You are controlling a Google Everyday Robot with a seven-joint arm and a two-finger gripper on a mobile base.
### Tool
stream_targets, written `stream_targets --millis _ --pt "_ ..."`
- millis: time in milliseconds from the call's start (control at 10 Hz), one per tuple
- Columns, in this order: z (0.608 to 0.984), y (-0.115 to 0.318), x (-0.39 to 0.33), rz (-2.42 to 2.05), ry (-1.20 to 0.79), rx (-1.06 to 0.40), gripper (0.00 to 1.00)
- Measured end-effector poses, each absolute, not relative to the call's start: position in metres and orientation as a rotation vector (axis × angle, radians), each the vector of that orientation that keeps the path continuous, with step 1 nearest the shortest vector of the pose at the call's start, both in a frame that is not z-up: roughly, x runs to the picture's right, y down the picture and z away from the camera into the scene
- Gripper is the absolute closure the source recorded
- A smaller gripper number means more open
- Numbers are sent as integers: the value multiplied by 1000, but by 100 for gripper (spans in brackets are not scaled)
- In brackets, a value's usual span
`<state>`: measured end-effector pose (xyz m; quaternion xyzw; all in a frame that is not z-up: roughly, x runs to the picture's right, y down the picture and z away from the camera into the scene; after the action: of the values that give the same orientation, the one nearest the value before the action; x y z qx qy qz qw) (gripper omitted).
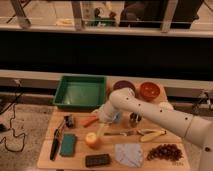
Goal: Place pepper in paper cup
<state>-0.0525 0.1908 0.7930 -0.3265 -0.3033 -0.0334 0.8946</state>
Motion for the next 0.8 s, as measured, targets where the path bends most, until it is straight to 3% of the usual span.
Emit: stream_targets --millis 800 --pt "800 177 -53 -108 -619 -654 20"
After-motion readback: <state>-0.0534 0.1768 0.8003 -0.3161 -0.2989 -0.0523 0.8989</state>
